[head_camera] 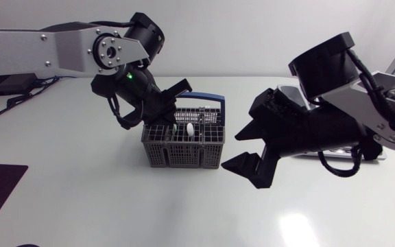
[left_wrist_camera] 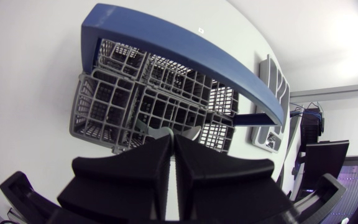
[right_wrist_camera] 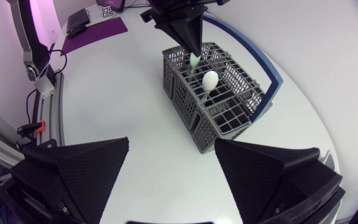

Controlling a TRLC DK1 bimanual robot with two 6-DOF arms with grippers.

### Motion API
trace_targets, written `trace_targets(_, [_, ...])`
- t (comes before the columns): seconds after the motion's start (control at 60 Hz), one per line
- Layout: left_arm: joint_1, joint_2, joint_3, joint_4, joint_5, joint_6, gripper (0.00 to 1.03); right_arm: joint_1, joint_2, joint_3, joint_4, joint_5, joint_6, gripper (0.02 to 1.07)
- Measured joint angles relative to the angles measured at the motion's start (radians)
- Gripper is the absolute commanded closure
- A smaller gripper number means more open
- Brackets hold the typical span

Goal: Unload the cutlery basket into the drawer organizer.

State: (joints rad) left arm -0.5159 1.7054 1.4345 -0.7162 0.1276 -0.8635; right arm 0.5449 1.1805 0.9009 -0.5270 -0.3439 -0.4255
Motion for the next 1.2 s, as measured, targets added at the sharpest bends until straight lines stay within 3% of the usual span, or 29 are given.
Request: trace_targets(1.2, [0.022, -0.261, -0.06, 0.0, 0.104, -0.031, 0.99, 0.021, -0.032, -0.031, 0.006, 0.033, 0.014, 0.07])
